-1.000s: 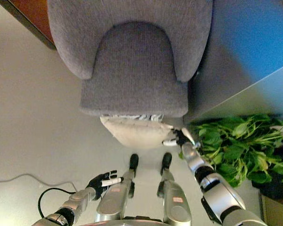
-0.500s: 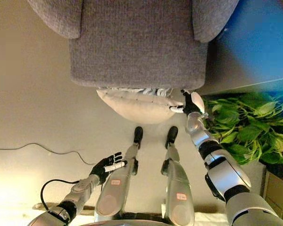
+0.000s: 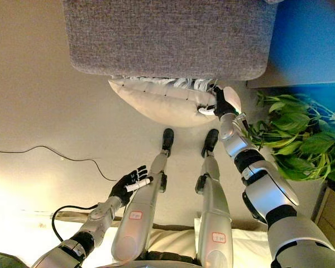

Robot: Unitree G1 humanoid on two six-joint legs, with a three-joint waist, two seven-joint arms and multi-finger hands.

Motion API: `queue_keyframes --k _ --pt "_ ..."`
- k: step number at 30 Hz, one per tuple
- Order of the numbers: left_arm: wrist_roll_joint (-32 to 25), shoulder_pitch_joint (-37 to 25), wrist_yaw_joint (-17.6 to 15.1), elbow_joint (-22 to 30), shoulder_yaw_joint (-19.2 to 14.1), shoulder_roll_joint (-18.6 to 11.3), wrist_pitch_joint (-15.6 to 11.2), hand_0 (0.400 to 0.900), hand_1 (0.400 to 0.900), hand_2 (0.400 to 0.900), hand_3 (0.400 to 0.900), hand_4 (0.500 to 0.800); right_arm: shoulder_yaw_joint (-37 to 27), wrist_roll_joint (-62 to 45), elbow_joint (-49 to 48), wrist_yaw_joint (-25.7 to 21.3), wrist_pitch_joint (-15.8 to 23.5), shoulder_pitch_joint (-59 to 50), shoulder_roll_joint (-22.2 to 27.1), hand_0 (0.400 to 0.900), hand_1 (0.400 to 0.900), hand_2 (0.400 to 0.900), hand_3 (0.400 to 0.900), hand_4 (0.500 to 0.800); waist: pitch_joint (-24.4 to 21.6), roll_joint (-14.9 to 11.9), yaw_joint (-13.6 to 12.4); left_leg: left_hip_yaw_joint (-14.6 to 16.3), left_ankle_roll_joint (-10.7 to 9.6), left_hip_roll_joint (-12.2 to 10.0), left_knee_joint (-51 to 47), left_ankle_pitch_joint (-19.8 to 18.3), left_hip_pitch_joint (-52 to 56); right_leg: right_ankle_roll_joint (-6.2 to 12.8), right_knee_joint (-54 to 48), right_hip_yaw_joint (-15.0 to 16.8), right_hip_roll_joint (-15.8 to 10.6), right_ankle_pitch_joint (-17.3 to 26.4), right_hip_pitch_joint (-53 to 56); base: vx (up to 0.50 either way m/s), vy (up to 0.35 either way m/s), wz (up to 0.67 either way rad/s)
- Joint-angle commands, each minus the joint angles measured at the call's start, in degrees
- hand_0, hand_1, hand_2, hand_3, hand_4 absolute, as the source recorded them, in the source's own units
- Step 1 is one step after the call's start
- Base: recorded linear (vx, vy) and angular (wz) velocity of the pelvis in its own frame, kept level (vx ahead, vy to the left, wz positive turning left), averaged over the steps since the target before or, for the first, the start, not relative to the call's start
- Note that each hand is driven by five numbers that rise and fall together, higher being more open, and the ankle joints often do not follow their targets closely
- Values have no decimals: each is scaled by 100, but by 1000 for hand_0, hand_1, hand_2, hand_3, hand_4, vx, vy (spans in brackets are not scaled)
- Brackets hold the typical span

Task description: Pick up the pillow and put it on the sofa.

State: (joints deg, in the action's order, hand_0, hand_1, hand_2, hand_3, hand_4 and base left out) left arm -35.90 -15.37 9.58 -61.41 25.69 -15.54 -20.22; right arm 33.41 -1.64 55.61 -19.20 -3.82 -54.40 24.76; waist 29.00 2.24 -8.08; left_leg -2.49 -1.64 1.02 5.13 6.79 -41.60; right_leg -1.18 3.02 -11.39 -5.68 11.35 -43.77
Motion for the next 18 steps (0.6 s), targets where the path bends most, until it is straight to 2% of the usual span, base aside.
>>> queue_keyframes --k 1,12,18 --pt "104 460 -47 -80 327 253 52 900 900 900 900 800 235 92 -345 36 60 -254 334 400 400 400 400 500 80 377 -55 292 -26 96 -657 385 -162 524 738 31 47 -581 -158 -26 19 -8" --pt "216 444 -41 -225 228 253 51 900 900 900 900 800 233 141 -157 66 212 -331 263 400 400 400 400 500 80 339 -92 276 -54 53 -678 391 126 531 706 -33 22 -550 96 -8 2 -1" --pt "317 458 -90 -321 104 238 94 900 900 900 900 800 228 130 -200 133 463 -164 149 400 400 400 400 500 80 253 -70 262 -44 32 -704 300 687 517 678 -43 29 -605 581 -24 -14 -7"
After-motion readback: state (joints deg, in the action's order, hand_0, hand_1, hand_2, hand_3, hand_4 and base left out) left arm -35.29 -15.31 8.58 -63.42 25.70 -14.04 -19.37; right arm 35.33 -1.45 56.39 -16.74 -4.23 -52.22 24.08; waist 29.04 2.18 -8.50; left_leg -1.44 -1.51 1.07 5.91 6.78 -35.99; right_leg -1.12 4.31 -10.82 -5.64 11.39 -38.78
